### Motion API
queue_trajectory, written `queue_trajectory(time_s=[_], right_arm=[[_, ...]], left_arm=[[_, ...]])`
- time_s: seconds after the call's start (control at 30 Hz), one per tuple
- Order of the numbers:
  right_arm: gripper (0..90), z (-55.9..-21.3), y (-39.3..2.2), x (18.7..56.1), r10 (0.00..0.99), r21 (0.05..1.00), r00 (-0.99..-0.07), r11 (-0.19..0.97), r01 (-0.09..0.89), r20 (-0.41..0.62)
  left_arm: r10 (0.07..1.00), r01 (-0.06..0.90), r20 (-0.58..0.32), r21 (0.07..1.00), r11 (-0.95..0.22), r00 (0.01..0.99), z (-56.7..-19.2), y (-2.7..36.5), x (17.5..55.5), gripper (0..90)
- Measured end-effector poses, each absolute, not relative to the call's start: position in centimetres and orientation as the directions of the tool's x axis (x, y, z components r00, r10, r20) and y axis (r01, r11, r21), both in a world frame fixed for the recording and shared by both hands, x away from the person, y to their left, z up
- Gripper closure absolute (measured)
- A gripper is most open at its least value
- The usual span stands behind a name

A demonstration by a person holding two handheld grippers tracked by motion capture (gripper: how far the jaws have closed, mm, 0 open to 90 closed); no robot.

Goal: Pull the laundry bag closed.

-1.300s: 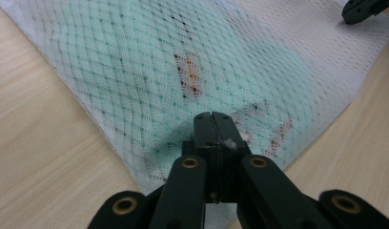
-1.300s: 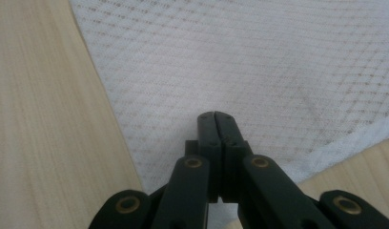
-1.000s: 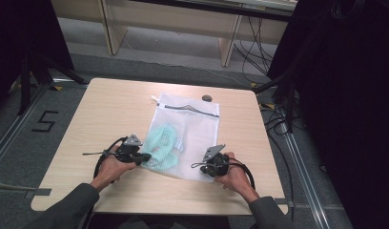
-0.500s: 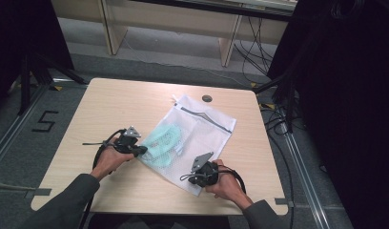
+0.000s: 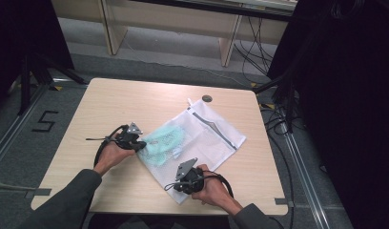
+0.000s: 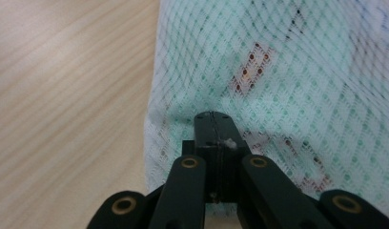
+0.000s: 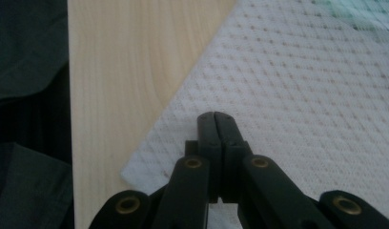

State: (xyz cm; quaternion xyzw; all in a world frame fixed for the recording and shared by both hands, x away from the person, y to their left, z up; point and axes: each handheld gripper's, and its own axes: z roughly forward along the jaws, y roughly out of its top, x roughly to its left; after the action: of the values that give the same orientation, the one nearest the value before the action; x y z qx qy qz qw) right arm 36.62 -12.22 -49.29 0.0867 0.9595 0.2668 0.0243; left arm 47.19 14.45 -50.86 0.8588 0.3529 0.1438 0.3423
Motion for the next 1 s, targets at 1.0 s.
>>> queue_trajectory(time_s=[1.0], right_arm=[[90.0,-46.6,-13.5,39.4,0.299,0.637,-0.954,0.74,0.217,-0.022]], left_arm=[[0.697,0.44,0.005,0.772,-0.458,0.717,-48.3,14.8,46.2,89.7]])
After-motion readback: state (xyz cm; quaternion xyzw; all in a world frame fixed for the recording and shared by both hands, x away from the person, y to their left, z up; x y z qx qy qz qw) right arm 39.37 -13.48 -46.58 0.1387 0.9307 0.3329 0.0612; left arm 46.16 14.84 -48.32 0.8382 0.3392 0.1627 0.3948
